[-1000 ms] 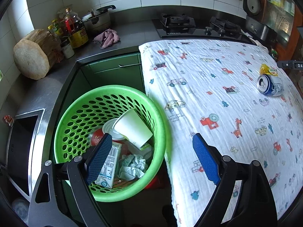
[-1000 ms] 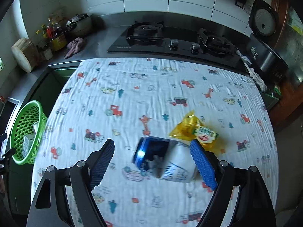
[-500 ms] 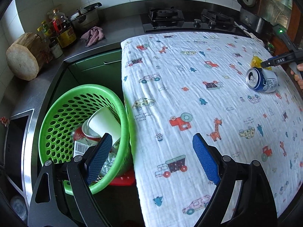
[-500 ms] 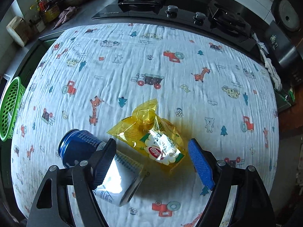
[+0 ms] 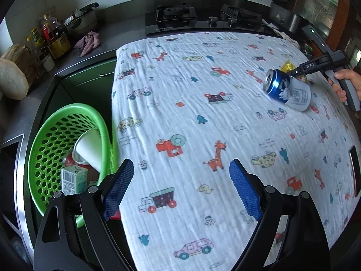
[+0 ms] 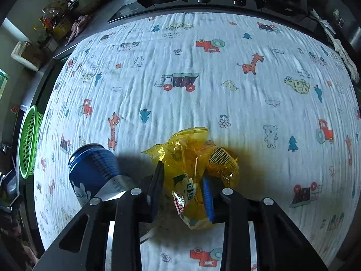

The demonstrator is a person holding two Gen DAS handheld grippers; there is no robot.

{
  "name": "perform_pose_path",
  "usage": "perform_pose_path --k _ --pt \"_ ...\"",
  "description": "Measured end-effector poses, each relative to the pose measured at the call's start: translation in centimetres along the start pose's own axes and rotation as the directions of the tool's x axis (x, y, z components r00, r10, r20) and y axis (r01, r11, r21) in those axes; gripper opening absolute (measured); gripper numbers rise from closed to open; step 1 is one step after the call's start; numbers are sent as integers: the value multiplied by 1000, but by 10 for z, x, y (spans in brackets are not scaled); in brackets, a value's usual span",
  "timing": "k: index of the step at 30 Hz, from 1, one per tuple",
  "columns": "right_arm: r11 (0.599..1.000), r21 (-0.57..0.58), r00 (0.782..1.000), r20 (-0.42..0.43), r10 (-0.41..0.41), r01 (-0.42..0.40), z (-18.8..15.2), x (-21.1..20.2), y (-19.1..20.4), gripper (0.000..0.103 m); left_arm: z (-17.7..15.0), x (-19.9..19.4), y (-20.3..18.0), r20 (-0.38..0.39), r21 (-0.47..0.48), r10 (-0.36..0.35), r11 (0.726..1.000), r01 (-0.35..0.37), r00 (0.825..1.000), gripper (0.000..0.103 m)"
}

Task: Collect trash
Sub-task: 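Grasp the blue-and-white milk can with the left tool, then carry the milk can with left while right carries the snack bag over the basket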

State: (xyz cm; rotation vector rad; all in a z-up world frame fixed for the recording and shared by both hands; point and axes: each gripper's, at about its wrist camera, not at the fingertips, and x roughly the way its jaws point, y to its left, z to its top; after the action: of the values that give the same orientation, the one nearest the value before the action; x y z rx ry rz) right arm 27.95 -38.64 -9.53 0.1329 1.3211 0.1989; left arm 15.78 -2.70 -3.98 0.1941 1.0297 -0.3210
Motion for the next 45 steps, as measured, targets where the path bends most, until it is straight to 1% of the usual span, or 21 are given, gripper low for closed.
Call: perform_pose_path --k 2,5,6,9,11,15,18,20,22,25,27,29,30,33,34,35,36,40,42,43,45 --pt "1000 6 1000 14 0 0 -6 -4 1 18 7 1 -14 3 15 -37 999 37 999 86" --pt "1000 25 999 42 10 -12 -15 -13 1 7 21 5 -36 2 29 -97 995 97 995 86" --pt "999 36 998 54 19 -21 -19 -16 1 5 25 8 -43 -1 28 -120 992 120 993 86" --pt "997 68 995 91 30 -36 -31 -29 -1 4 42 23 -63 -30 29 -185 982 186 982 86" --pt "996 82 994 110 26 -35 -40 -36 -2 3 51 35 -73 -57 1 -206 978 206 977 86" --pt "991 128 987 160 19 -40 -58 -53 -10 2 66 51 -93 -92 -65 -286 957 281 954 86" --pt "986 158 981 192 23 -54 -72 -66 -17 2 76 59 -108 -102 -97 -315 947 305 944 86" --pt "988 150 978 209 8 -40 -82 -75 -18 2 83 68 -117 -112 -151 -352 930 334 929 86" --pt "988 151 974 226 6 -41 -91 -82 -19 2 88 79 -126 -122 -217 -397 905 366 910 86" --pt "985 161 967 252 15 -58 -105 -93 -23 2 90 97 -140 -144 -297 -427 879 372 893 86" --pt "985 160 963 269 14 -59 -115 -102 -24 2 91 110 -145 -142 -356 -458 851 386 877 85" --pt "985 160 959 282 14 -62 -125 -108 -24 2 91 120 -148 -137 -405 -473 829 387 870 84" --pt "985 159 958 287 17 -65 -129 -111 -25 2 92 125 -151 -135 -420 -480 820 389 867 84" --pt "987 151 954 299 7 -54 -141 -119 -22 2 96 135 -157 -122 -452 -484 804 386 866 84" --pt "987 149 953 302 5 -52 -145 -121 -22 2 98 137 -156 -115 -463 -488 797 388 865 81" --pt "988 148 952 305 3 -51 -148 -123 -22 2 99 140 -157 -110 -477 -496 787 392 861 79" --pt "988 147 952 307 5 -52 -151 -124 -21 3 100 144 -158 -103 -499 -508 770 397 855 77" --pt "987 153 951 308 1 -50 -163 -125 -21 3 104 156 -154 -78 -574 -529 717 396 845 73" --pt "987 157 952 306 -6 -45 -168 -125 -21 3 105 161 -154 -70 -600 -531 699 390 844 72" --pt "986 159 952 306 -9 -42 -171 -125 -20 3 105 163 -153 -67 -606 -529 695 387 846 71" --pt "985 166 952 306 -11 -42 -175 -125 -21 3 107 166 -154 -58 -613 -522 692 382 851 66"
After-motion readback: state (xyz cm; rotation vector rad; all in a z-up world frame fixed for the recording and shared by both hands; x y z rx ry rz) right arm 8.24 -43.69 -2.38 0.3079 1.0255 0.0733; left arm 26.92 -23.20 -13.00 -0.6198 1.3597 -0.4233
